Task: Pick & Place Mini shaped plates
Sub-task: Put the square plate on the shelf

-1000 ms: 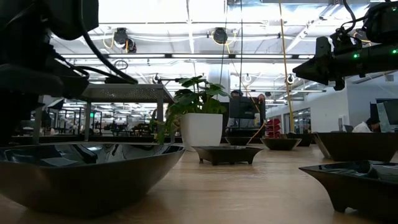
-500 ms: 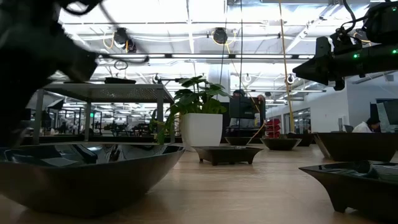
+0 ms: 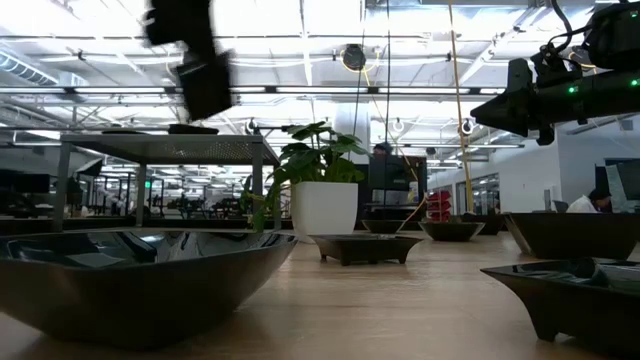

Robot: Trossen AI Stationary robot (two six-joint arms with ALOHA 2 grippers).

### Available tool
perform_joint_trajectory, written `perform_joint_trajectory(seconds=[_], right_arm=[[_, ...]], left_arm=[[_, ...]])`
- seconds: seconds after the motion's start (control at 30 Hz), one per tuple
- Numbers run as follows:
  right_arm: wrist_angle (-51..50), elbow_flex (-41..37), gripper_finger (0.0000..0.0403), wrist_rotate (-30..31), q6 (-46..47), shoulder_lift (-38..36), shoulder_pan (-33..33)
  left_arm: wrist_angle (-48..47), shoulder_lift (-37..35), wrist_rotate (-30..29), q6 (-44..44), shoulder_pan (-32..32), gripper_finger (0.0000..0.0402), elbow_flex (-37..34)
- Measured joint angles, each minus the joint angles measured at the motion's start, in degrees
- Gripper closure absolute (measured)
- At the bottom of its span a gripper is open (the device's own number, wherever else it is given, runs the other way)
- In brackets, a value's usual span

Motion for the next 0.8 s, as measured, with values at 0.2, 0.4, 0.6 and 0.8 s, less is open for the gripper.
perform_joint_trajectory(seconds=[0.2,0.4,0.6,0.8], right_arm=[[0.03,0.0,0.0298,0.0,-0.01,-0.02,0.0],[0.01,0.0,0.0298,0.0,0.0,0.0,-0.01],[0.01,0.0,0.0298,0.0,0.0,-0.01,-0.01],[0.02,0.0,0.0298,0.0,0.01,-0.01,-0.02]], left_arm=[[2.77,0.05,-9.28,18.57,7.65,0.0389,6.26],[3.9,0.31,-9.2,31.0,16.36,0.0392,7.67],[5.65,0.85,-8.64,40.62,23.12,0.0395,7.66],[5.91,2.06,-8.21,48.33,28.4,0.0388,7.73]])
